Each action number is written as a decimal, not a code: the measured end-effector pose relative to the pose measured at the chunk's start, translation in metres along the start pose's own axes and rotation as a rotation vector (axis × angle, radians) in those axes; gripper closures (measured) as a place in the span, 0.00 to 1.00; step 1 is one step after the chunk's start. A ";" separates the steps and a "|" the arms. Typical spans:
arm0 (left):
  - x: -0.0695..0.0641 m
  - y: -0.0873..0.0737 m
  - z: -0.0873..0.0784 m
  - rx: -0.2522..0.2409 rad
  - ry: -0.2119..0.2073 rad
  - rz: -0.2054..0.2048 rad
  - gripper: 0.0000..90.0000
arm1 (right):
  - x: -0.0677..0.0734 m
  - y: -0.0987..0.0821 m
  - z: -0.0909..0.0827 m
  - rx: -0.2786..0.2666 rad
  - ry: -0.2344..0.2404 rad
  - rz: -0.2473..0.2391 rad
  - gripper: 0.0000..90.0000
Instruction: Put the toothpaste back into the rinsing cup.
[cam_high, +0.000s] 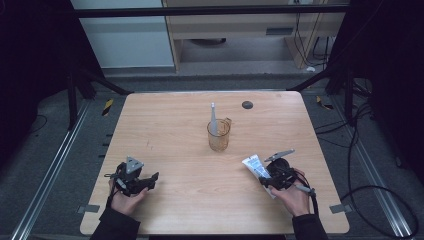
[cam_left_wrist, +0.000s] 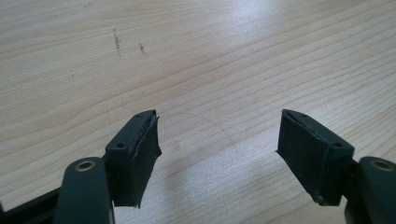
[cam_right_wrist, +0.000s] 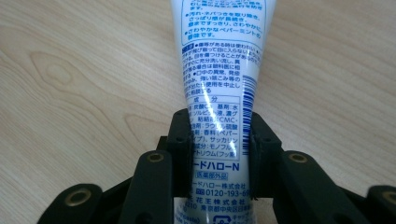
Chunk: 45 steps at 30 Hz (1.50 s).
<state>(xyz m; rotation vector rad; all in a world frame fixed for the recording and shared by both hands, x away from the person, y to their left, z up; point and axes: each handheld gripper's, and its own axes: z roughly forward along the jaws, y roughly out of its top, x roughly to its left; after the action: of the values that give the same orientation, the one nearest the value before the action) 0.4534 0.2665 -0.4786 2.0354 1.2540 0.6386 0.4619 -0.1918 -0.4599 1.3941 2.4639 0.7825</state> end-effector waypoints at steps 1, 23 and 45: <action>0.000 0.000 0.000 0.000 0.000 0.000 0.32 | 0.000 0.000 -0.002 -0.014 0.000 0.004 0.75; -0.001 0.000 0.000 -0.003 0.003 0.004 0.31 | -0.004 0.012 -0.023 -0.263 0.007 0.078 0.76; -0.001 0.000 0.000 -0.006 0.004 0.004 0.31 | -0.003 0.050 -0.043 -0.437 0.001 0.113 0.76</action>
<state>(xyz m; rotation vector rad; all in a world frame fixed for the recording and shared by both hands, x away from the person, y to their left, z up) 0.4531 0.2657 -0.4786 2.0333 1.2490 0.6484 0.4822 -0.1885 -0.3971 1.3650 2.0538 1.2538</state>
